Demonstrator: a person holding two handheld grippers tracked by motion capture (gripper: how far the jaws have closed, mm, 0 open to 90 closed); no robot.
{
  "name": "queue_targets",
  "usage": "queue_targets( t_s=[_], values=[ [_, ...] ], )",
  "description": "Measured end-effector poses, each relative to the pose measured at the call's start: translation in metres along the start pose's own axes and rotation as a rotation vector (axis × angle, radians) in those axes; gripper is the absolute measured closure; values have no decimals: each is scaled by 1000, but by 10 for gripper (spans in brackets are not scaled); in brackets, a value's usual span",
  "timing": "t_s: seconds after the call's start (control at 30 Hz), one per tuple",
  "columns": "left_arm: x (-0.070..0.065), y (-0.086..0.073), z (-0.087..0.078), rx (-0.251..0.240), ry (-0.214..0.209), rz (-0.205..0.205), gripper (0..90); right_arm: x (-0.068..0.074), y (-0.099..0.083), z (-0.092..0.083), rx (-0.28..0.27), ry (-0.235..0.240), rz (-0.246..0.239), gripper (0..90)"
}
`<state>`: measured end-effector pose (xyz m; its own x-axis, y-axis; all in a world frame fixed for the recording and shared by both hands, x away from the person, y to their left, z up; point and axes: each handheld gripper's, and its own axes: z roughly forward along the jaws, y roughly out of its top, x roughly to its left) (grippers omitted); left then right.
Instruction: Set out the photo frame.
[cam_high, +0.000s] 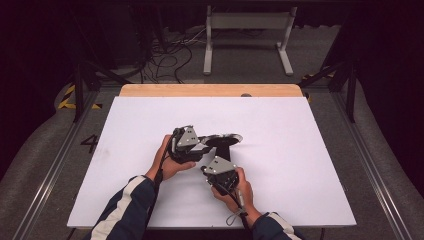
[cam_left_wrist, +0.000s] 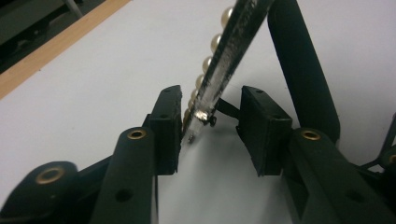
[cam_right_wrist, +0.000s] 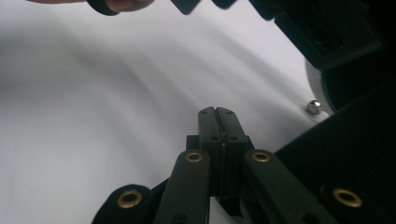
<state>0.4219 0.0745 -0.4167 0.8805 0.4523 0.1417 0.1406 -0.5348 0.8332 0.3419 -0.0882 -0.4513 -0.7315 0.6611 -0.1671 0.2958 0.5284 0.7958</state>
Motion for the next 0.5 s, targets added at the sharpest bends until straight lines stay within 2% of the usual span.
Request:
queue_targets(
  t_s=[0.03, 0.07, 0.23, 0.33, 0.4, 0.47, 0.5],
  values=[
    [0, 1, 1, -1, 23, 5, 633, -1, 0, 1, 2, -4, 12, 900],
    [-1, 1, 1, -13, 15, -3, 674, -3, -1, 1, 7, -17, 15, 900],
    [3, -2, 1, -28, -9, -14, 688, -4, -1, 1, 23, -36, 45, 900],
    [0, 0, 1, -17, 4, 2, 701, 0, -1, 1, 40, -64, 31, 900],
    [-2, 1, 1, -7, 9, 15, 718, -2, -2, -1, 43, -70, 45, 900],
    [-4, 2, 1, -3, 10, 25, 743, -9, -5, -5, 45, -73, 80, 900],
    [-4, 2, 1, -3, 11, 27, 743, -9, -5, -5, 45, -73, 80, 900]
  ],
)
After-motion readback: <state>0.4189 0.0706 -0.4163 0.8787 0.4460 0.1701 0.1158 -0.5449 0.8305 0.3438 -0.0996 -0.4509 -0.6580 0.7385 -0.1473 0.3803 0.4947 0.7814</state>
